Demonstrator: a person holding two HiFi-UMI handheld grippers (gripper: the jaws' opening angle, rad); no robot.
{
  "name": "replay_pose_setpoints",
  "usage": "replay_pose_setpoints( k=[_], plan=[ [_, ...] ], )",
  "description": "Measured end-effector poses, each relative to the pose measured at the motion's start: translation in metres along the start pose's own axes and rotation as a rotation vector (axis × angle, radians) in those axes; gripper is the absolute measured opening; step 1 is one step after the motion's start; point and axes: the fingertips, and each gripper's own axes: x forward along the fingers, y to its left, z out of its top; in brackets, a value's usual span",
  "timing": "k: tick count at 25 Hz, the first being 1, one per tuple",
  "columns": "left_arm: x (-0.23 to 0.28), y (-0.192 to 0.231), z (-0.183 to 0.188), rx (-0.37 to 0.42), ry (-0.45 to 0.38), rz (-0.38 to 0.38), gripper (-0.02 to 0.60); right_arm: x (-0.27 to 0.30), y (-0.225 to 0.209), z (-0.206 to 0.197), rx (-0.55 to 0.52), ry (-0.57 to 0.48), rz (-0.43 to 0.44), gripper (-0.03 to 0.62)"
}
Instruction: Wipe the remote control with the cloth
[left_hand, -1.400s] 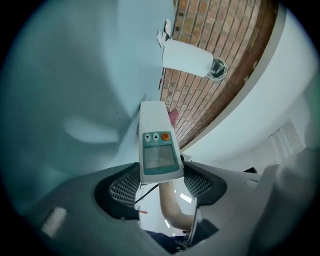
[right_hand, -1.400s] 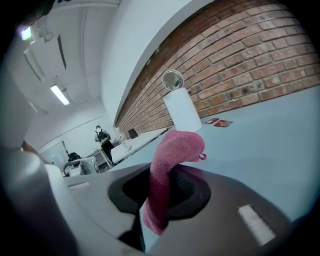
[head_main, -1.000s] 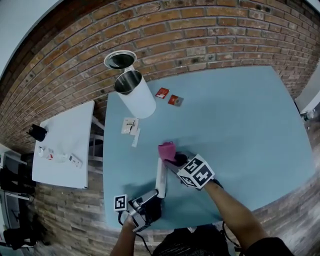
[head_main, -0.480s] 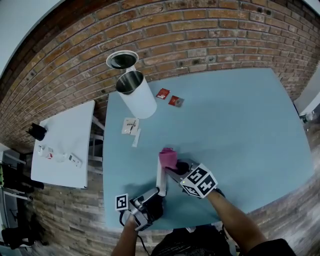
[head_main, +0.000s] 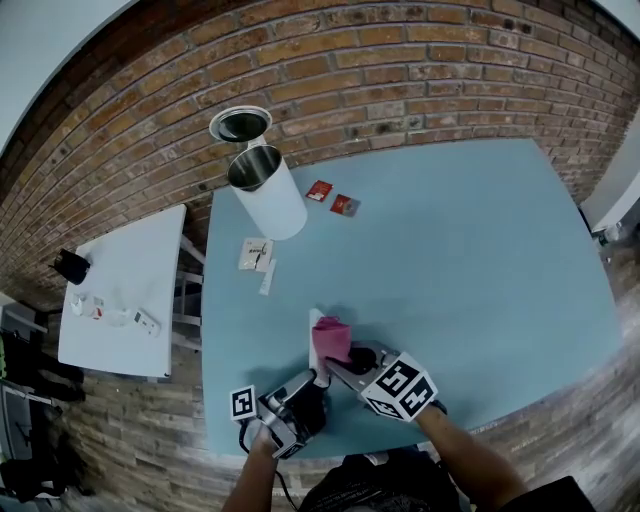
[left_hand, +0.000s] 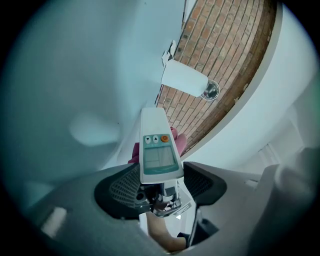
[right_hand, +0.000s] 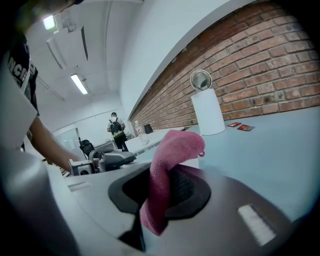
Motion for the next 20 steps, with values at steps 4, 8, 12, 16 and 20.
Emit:
replay_pose_setpoints(
  k=[4, 8, 12, 16, 20],
  plan=[
    [0.003, 0.0, 0.001, 0.006, -0.02, -0.004, 0.268, -0.012, 0.016, 0.001, -0.006, -0.02, 0.008, 0.077],
    [0.005, 0.001, 0.003, 0.007, -0.032, -0.009, 0.268, -0.021, 0.032, -0.002, -0.003, -0.036, 0.019, 0.077],
    [0.006, 0.0, 0.005, 0.003, -0.04, -0.015, 0.268, -0.029, 0.044, -0.006, -0.01, -0.037, 0.037, 0.077],
    [0.007, 0.0, 0.005, 0.004, -0.045, -0.017, 0.268, -0.038, 0.058, -0.006, -0.034, -0.05, 0.064, 0.077],
    [0.008, 0.0, 0.005, 0.002, -0.05, -0.017, 0.268, -0.037, 0.08, 0.0, -0.083, -0.059, 0.133, 0.077]
  ],
)
